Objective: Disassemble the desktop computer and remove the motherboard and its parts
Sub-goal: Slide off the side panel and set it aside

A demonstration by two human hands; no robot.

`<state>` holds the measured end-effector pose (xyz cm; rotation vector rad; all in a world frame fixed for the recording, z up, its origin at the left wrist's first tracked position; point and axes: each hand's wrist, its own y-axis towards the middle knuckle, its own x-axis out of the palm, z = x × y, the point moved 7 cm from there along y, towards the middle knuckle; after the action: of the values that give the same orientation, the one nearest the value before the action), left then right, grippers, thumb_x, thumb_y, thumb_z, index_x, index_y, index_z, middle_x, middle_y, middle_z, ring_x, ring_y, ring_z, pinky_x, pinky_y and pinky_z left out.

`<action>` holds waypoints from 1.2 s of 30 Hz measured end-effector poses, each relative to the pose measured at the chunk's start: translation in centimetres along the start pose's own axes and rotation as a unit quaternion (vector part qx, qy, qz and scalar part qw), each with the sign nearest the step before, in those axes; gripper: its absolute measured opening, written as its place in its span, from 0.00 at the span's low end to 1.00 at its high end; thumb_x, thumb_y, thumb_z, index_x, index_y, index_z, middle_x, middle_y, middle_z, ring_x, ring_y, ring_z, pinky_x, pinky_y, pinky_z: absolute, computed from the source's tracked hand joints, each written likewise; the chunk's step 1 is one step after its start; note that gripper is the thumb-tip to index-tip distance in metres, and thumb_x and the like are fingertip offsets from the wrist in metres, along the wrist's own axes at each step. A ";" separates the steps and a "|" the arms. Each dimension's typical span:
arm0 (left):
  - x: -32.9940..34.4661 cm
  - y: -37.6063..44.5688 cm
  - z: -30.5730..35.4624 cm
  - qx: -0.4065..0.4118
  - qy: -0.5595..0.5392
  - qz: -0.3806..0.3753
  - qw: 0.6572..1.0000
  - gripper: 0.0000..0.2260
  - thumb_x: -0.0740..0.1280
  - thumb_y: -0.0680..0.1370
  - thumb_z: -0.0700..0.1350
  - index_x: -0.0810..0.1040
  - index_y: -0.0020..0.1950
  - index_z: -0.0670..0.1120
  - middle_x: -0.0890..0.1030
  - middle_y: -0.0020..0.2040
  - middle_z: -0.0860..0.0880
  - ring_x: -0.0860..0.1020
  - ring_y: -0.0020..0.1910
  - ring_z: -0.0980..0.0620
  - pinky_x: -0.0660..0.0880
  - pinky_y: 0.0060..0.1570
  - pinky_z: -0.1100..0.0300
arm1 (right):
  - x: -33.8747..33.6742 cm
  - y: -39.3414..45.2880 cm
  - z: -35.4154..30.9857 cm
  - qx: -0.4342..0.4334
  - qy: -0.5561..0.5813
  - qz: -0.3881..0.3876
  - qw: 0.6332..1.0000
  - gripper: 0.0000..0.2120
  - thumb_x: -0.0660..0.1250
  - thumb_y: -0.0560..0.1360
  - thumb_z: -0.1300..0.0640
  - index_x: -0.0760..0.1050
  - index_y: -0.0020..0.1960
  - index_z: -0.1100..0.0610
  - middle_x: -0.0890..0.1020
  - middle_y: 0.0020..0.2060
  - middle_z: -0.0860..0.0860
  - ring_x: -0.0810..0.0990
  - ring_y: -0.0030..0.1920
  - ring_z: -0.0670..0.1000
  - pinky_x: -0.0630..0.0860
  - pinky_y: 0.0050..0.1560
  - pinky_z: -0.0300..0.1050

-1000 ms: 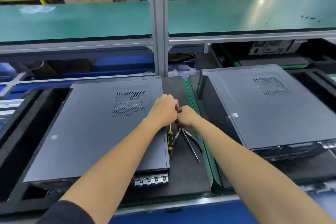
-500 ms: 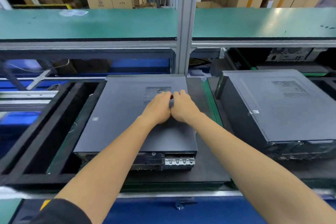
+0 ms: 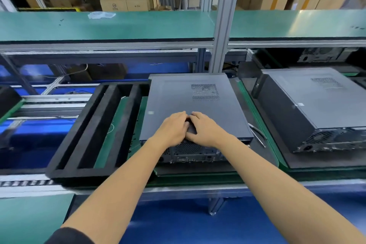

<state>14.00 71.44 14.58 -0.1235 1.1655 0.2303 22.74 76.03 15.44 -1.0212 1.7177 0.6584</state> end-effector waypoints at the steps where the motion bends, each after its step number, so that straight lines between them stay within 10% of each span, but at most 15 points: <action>1: 0.4 -0.5 -0.1 0.008 0.004 -0.017 1.000 0.17 0.54 0.83 0.45 0.67 0.71 0.43 0.65 0.74 0.44 0.62 0.74 0.44 0.60 0.70 0.50 | 0.0 -0.5 -0.2 -0.012 -0.012 -0.014 1.000 0.32 0.66 0.75 0.43 0.66 0.71 0.61 0.69 0.69 0.58 0.66 0.70 0.58 0.66 0.69 0.53; 9: 1.5 -2.4 0.4 0.049 0.085 -0.089 0.991 0.40 0.68 0.73 0.47 0.50 0.79 0.41 0.50 0.79 0.42 0.47 0.78 0.46 0.49 0.74 0.52 | 1.4 -2.1 -2.1 -0.011 -0.286 -0.055 0.957 0.37 0.67 0.75 0.56 0.52 0.76 0.68 0.62 0.72 0.65 0.62 0.72 0.62 0.65 0.71 0.53; 21: 2.2 -3.0 0.6 0.075 0.179 0.050 0.980 0.32 0.61 0.80 0.47 0.50 0.79 0.44 0.52 0.79 0.47 0.49 0.78 0.50 0.45 0.74 0.59 | 2.9 -2.1 -3.2 0.076 -0.302 -0.015 0.950 0.23 0.56 0.81 0.67 0.54 0.72 0.76 0.65 0.68 0.72 0.65 0.70 0.69 0.70 0.65 0.56; 36: 2.6 -2.9 0.1 0.071 0.169 0.067 0.981 0.31 0.60 0.79 0.43 0.50 0.79 0.45 0.52 0.79 0.47 0.49 0.78 0.51 0.47 0.76 0.58 | 3.9 -1.6 -2.8 0.087 -0.278 -0.017 0.957 0.31 0.49 0.85 0.53 0.44 0.74 0.77 0.54 0.72 0.75 0.53 0.74 0.73 0.58 0.73 0.64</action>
<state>15.74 68.97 12.18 0.0456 1.5279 0.2503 22.21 71.74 12.87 -0.6574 1.2349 0.6802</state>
